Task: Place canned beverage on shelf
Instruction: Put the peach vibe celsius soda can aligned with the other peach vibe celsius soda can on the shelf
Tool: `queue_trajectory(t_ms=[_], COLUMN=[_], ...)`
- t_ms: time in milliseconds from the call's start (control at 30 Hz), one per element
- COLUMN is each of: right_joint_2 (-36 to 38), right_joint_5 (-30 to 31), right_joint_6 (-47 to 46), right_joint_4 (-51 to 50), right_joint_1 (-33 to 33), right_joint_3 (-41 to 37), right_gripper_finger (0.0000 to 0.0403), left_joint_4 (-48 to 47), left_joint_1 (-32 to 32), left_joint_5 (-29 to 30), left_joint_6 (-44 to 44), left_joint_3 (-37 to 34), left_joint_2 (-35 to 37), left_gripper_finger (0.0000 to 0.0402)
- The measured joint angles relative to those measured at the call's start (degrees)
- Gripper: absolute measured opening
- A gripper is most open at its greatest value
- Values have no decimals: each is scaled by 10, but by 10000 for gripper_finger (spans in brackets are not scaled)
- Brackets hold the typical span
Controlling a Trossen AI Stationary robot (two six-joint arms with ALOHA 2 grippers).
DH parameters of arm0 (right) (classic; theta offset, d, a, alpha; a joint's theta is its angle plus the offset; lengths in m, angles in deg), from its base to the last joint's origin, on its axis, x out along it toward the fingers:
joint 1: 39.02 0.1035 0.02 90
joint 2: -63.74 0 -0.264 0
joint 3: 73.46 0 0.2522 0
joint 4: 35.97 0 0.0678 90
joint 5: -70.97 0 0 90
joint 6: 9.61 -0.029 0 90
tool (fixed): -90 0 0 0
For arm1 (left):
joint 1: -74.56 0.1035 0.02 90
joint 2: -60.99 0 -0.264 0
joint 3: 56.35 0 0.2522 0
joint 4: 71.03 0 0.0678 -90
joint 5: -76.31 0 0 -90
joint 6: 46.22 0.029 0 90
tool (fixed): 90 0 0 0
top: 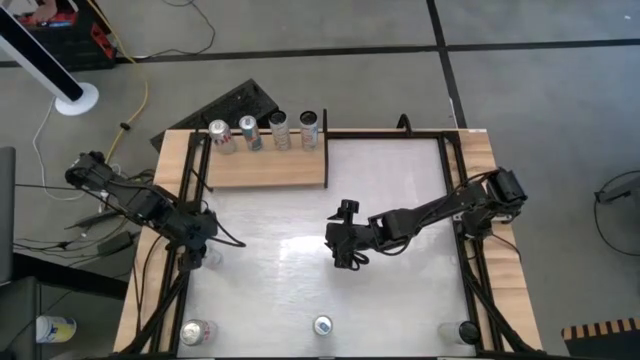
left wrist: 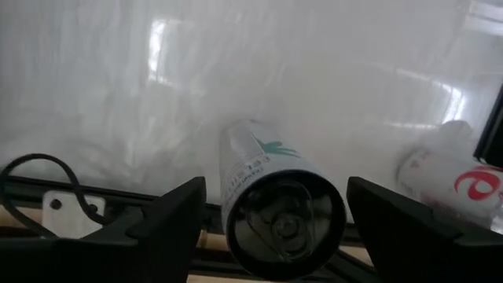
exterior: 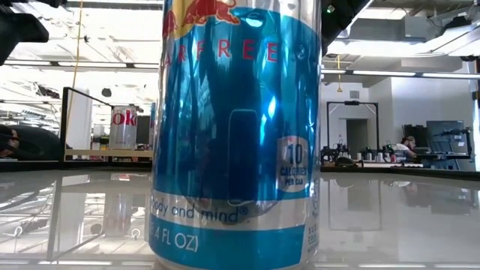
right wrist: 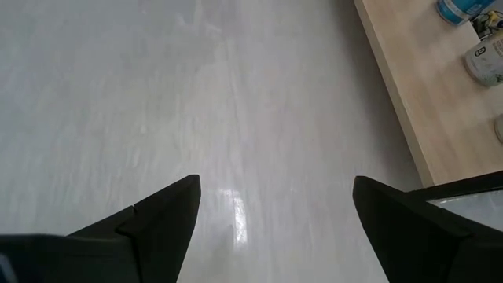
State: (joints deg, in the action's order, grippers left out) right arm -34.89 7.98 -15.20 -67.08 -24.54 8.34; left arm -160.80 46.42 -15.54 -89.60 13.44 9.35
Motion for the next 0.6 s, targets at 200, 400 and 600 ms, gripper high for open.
queue_trajectory(t_ms=[200, 400, 600], right_joint_2=[0, 0, 0], right_joint_5=[0, 0, 0], right_joint_6=[0, 0, 0], right_joint_4=[0, 0, 0], right_joint_1=[0, 0, 0], right_joint_3=[0, 0, 0], right_gripper_finger=[359, 359, 359], left_joint_4=[0, 0, -2], left_joint_1=[0, 0, -9], left_joint_5=[-26, -24, -23], left_joint_6=[-5, -4, -3], left_joint_3=[0, 0, 0], left_joint_2=[0, -3, -28], left_gripper_finger=[293, 293, 293])
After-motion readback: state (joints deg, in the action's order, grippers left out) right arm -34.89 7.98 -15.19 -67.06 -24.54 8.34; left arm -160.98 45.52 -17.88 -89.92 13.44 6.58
